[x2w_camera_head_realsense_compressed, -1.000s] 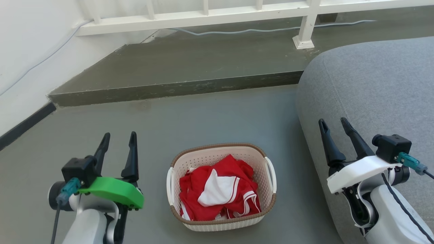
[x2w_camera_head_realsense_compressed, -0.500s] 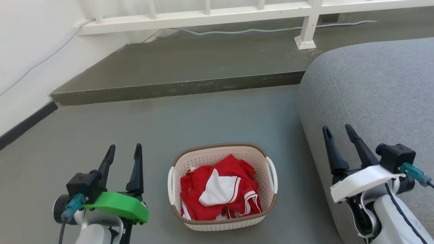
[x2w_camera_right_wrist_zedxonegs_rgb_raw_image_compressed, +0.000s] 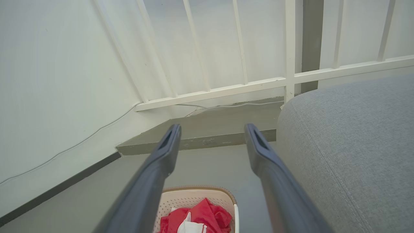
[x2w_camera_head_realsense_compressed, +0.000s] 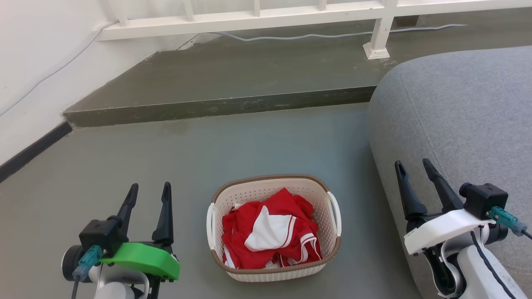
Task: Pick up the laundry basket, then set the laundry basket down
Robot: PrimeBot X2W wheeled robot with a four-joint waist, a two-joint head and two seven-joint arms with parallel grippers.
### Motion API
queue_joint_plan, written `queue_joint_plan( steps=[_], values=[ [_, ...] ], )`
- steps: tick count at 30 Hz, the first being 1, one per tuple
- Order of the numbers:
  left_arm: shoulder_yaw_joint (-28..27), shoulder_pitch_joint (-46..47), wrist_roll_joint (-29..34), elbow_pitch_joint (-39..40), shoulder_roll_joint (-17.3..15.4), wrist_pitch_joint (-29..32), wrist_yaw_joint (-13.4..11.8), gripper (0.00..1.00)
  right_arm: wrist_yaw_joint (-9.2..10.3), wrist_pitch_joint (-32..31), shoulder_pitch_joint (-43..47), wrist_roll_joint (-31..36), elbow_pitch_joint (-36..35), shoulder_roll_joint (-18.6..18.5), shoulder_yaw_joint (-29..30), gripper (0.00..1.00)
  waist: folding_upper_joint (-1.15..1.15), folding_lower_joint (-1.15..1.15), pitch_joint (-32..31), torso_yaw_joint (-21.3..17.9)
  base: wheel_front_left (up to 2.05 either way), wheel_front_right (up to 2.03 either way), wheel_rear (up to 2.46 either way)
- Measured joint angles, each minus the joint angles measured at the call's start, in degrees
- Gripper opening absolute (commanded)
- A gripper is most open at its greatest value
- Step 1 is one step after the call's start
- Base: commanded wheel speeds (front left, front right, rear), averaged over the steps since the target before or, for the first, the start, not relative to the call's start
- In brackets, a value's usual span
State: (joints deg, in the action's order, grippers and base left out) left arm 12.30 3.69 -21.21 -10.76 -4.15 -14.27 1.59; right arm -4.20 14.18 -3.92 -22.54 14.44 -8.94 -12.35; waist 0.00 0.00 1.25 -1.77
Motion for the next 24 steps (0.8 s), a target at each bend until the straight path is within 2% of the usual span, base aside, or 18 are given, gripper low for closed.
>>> queue_joint_plan(
  steps=[17, 18, 24],
  values=[
    [-1.6, -0.2, 1.5, 0.3, 1.1, 0.0, 2.0, 1.00, -0.81, 0.0, 1.0, 1.9, -0.5, 1.3, 1.5, 1.00, 0.00, 0.00, 0.2, 0.1, 0.00, 0.00, 0.00],
    [-1.5, -0.2, 1.5, 0.1, 1.2, 0.0, 2.0, 0.00, -0.80, 0.0, 1.0, 1.9, -0.3, 1.4, 1.5, 0.00, 0.00, 0.00, 0.2, 0.2, 0.00, 0.00, 0.00],
    [-1.0, -1.5, 1.1, -2.8, 1.6, 0.1, 2.0, 0.00, -0.78, -0.2, 3.3, 1.5, 2.3, 2.5, 1.1, 0.00, 0.00, 0.00, 0.2, 0.2, 0.00, 0.00, 0.00]
  ],
)
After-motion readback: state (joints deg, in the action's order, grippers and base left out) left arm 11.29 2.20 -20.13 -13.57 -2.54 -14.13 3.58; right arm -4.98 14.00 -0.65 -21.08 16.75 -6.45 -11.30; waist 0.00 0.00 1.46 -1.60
